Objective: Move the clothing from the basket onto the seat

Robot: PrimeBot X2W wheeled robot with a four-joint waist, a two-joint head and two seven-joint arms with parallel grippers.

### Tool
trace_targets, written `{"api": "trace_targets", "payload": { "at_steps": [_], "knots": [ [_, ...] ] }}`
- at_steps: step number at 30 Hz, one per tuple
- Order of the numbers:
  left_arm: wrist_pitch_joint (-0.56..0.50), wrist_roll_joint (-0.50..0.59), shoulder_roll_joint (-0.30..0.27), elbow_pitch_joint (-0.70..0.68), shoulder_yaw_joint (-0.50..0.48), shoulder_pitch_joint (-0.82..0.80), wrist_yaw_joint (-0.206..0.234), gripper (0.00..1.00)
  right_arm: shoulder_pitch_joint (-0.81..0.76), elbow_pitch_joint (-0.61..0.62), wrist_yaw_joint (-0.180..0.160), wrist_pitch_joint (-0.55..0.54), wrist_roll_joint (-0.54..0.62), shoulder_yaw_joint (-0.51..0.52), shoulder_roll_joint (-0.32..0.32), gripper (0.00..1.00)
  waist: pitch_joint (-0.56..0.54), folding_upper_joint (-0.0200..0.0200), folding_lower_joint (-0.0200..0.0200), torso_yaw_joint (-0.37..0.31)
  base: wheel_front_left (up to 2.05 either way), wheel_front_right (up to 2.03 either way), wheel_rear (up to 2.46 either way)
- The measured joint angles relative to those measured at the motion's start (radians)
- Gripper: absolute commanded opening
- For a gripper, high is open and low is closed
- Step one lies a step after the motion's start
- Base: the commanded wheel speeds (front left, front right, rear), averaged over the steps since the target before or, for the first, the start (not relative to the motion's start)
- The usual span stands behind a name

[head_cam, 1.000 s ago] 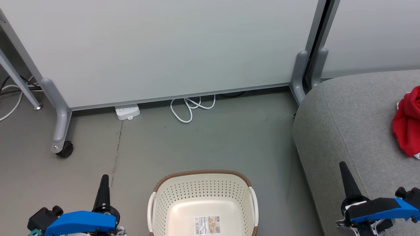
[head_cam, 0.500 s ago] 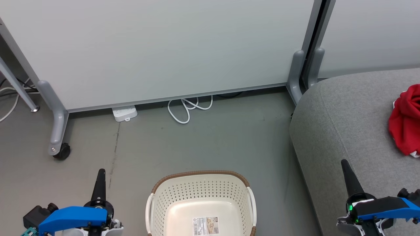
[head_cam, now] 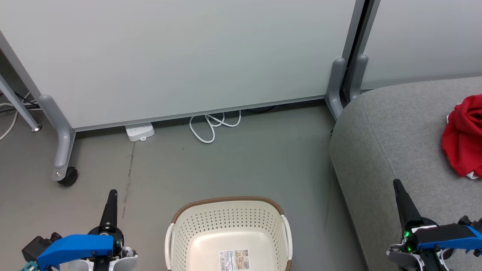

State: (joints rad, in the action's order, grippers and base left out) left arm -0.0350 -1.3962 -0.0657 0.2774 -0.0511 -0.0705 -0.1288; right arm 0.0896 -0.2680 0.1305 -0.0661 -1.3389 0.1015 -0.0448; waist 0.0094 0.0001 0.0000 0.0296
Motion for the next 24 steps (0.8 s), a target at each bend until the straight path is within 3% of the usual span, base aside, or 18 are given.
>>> {"api": "trace_targets", "payload": {
  "at_steps": [24],
  "knots": [
    [-0.052,-0.160,0.005,-0.022,-0.036,-0.021,0.000,0.00,0.010,0.016,0.000,-0.034,-0.195,0.008,-0.001,0.00,-0.004,0.0000,0.0000,-0.020,0.00,0.00,0.00]
  ]
}}
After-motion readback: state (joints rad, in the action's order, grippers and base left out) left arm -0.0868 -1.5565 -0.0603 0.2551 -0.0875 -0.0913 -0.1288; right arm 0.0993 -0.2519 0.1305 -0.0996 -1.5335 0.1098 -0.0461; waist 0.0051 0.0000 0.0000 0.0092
